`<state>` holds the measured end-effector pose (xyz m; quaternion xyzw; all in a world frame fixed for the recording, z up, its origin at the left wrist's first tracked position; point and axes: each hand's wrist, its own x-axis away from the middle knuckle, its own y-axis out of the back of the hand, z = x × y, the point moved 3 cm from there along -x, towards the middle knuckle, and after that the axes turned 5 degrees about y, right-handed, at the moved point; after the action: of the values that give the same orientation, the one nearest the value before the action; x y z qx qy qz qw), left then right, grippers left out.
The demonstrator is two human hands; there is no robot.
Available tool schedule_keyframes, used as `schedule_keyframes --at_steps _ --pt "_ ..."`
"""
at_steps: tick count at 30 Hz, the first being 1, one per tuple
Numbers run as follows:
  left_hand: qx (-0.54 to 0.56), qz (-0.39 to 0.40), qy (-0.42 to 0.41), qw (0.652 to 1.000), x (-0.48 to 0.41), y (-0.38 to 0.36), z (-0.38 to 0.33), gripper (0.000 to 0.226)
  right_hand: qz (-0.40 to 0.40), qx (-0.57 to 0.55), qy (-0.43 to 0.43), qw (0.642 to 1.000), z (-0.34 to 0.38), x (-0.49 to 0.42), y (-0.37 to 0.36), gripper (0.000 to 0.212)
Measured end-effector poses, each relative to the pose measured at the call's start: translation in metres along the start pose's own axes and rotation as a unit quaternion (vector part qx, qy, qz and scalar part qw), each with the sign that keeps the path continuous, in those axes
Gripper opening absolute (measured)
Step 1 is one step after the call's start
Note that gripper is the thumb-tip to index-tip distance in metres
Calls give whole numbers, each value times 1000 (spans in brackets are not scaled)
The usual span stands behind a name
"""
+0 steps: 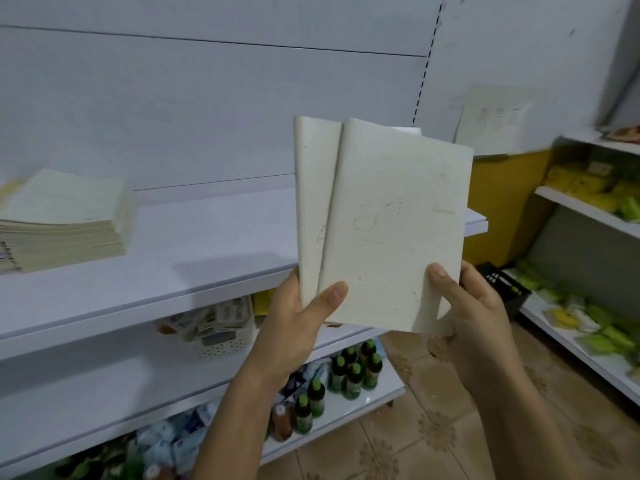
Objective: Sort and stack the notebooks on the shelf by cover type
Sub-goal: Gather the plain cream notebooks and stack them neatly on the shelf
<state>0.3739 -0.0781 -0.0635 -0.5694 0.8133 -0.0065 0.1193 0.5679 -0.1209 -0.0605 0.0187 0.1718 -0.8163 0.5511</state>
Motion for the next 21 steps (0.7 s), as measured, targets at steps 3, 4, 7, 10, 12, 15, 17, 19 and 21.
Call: schedule_keyframes --at_steps 3,4,7,10,12,15,17,19,21 --pt "30 -15 -2 999 -17 -12 9 26 4 4 -21 1000 -5 -15 12 21" --pt "33 -26 -8 999 -25 -16 12 23 4 12 -19 1000 -7 -21 16 21" --pt "25 -59 -17 998 -56 -24 22 20 -4 44 -2 999 -11 -47 23 20" --pt "42 -74 5 996 -99 -32 35 21 -16 65 19 998 -13 -83 28 21" --pt "53 -68 12 996 -132 -39 39 23 -31 78 33 996 -12 -112 33 20" --pt "54 -40 16 998 -182 -49 39 28 -56 89 51 993 -11 -157 39 17" --pt "42 -28 21 999 -211 -52 40 30 -80 84 52 992 -15 -184 44 16" --pt "21 -20 32 999 -235 -54 44 34 -107 90 41 989 -24 -207 48 16" --pt "13 -14 40 999 -255 -55 50 38 -122 96 32 987 -37 -228 52 13"
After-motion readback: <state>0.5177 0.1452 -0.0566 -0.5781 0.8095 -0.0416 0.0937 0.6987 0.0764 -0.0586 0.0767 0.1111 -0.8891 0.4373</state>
